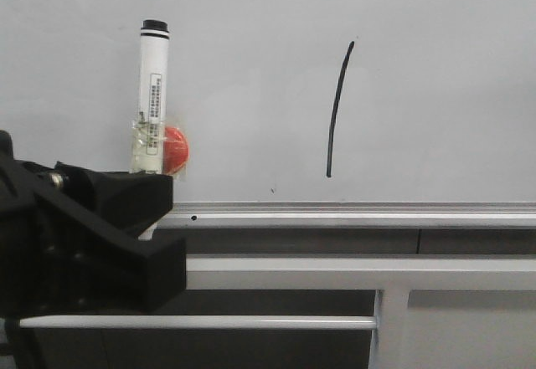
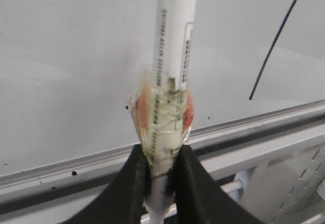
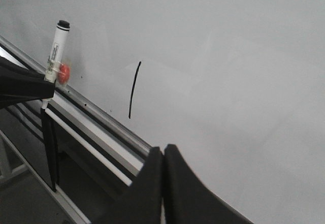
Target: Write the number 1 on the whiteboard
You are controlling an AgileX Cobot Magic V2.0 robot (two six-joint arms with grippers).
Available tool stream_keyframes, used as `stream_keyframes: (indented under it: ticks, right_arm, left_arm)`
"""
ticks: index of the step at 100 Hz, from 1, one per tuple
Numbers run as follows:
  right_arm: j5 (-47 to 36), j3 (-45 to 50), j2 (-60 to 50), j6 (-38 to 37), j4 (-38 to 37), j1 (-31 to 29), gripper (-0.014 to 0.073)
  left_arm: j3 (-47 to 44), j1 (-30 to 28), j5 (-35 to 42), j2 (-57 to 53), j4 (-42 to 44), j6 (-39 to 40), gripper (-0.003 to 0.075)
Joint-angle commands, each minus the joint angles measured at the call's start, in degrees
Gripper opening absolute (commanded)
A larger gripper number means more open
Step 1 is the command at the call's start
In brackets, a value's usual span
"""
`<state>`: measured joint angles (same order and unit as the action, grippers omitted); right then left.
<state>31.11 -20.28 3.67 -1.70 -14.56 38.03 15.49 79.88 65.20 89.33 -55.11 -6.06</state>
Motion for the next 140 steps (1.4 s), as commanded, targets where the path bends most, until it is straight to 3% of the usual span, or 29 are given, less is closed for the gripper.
stream_keyframes:
  ticks: [1, 23, 124, 131, 140]
  right_arm:
    - [-4.5, -1.5, 0.6, -0.1, -1.7, 0.1, -0.0064]
    - [-4.4, -0.4, 0.6, -0.1, -2.7, 0.1, -0.0064]
    - [-5.9, 2.0, 0.6, -0.1, -2.8, 0.1, -0.0064]
    - [-5.8, 2.0, 0.6, -0.1, -2.8, 0.1, -0.0064]
    - [-5.8, 2.0, 0.6, -0.1, -2.8, 0.1, -0.0064]
  left_arm:
    - [1.2, -2.2, 14.1, -1.1, 0.6, 0.5, -0.0020]
    - [1.8, -7.7, 14.1, -1.1, 10.3, 0.8, -0.0020]
    - [4.4, -8.9, 13.5, -1.0, 5.4, 0.8, -0.0018]
    - [4.4, -8.9, 13.5, -1.0, 5.7, 0.8, 0.0011]
    - [4.4, -8.9, 13.5, -1.0, 5.8, 0.8, 0.0115]
